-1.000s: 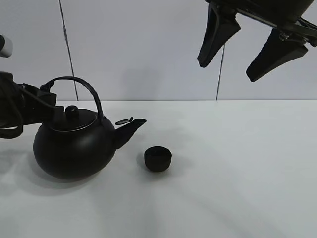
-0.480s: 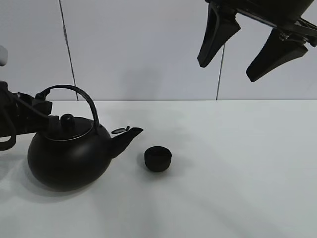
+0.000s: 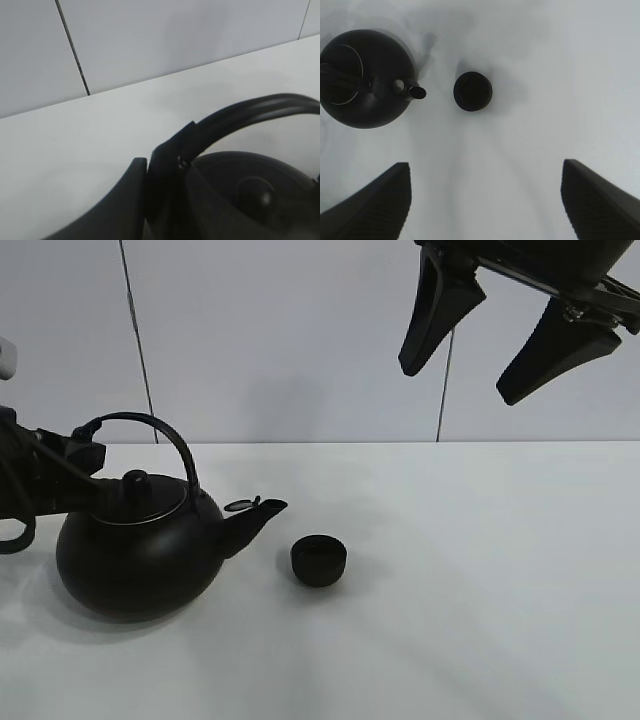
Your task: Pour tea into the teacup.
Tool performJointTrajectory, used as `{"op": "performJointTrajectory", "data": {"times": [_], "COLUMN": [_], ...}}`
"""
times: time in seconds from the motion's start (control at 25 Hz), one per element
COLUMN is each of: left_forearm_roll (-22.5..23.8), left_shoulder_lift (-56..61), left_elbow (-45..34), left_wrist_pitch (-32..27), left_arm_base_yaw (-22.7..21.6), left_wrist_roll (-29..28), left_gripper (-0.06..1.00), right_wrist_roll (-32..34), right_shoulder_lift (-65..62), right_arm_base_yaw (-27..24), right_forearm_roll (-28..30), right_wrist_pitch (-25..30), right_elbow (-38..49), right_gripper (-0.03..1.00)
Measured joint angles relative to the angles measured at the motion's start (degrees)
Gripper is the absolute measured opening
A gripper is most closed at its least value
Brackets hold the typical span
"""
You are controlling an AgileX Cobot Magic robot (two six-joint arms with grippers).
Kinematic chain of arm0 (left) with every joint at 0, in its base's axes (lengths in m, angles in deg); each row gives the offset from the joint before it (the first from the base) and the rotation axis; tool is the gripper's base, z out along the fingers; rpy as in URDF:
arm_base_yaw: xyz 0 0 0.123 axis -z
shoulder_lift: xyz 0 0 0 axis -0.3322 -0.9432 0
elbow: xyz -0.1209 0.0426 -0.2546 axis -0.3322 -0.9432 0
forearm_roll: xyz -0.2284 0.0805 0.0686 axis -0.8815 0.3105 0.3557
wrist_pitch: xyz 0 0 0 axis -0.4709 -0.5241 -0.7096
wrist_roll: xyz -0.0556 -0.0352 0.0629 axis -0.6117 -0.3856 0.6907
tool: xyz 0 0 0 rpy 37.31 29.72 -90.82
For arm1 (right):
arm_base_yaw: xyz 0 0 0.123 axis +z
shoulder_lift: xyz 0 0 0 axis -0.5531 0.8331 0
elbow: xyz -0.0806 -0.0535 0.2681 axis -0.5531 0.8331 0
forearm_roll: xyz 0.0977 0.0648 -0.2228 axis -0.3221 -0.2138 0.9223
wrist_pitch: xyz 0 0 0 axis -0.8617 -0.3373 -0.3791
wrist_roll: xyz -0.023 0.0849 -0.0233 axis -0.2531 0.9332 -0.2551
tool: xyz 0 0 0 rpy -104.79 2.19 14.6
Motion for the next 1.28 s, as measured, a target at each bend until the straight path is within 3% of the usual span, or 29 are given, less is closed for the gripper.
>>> {"op": "performJointTrajectory", "data": {"times": [1.28], "left_forearm_roll": [1.3], "left_shoulder_lift": [-0.4], "left_elbow": [-1.8], "left_wrist_pitch": [0.8], "left_arm_base_yaw": [0.0], "left_wrist_roll": [0.0], "left_gripper": [0.13], "right_wrist_roll": [0.0], "right_shoulder_lift": [0.0], "right_arm_base_yaw": [0.0], "right_forearm_roll": [-0.5], "right_wrist_pitch": [-0.1], "right_elbow": [0.0], "right_gripper": [0.57]}}
